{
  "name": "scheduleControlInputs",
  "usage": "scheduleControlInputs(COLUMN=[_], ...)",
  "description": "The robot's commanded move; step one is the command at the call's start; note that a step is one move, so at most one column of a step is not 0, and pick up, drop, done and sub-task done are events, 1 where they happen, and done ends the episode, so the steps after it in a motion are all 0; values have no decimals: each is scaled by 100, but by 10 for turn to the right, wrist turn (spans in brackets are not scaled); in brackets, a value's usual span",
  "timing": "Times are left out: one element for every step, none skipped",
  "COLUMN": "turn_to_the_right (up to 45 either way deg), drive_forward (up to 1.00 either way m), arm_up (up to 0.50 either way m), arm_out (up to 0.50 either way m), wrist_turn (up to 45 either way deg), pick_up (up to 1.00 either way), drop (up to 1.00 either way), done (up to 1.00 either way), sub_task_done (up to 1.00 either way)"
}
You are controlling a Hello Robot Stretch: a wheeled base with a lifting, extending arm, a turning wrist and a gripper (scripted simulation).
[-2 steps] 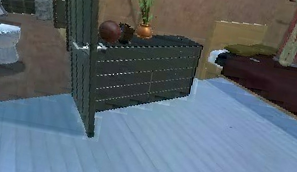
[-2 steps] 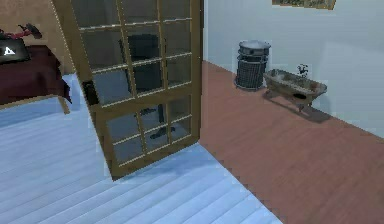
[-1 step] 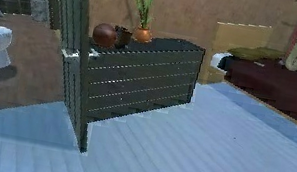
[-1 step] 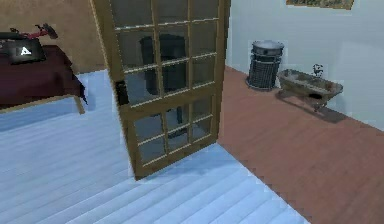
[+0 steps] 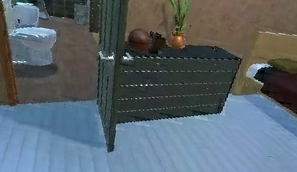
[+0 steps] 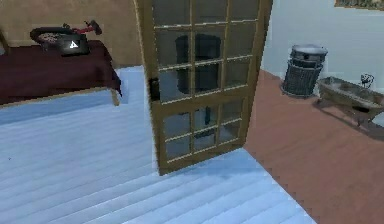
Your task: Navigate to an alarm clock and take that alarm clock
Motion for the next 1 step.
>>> scheduleControlInputs(turn_to_the_right=[0], drive_forward=[80], arm_up=[0], arm_out=[0], wrist_turn=[0], pick_up=[0], drop=[0], done=[0], sub_task_done=[0])
